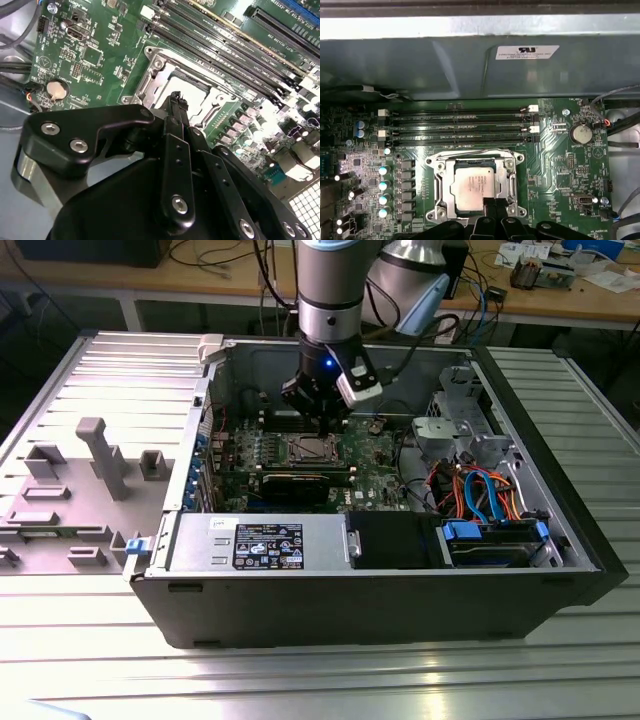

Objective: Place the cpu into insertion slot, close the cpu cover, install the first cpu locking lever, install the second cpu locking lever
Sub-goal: 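Install the second cpu locking lever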

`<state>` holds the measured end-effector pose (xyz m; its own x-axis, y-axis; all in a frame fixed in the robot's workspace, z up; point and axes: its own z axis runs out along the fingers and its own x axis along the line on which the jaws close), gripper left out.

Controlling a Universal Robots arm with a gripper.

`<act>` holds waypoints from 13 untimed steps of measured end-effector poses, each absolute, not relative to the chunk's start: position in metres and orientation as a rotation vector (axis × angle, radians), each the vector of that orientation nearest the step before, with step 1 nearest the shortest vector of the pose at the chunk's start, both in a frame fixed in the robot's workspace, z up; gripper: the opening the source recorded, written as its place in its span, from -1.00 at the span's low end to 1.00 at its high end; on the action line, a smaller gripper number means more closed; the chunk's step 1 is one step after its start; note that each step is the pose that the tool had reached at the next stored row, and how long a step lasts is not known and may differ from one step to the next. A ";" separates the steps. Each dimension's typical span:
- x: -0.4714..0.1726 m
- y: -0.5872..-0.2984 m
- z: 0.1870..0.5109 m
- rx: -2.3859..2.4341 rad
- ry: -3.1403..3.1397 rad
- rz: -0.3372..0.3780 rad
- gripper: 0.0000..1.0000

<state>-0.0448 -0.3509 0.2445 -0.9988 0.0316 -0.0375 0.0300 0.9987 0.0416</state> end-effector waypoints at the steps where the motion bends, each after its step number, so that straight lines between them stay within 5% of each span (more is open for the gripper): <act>1: -0.045 -0.359 0.244 0.048 3.103 0.064 -0.79; 13: -0.047 -0.374 0.243 0.048 3.104 0.064 -0.79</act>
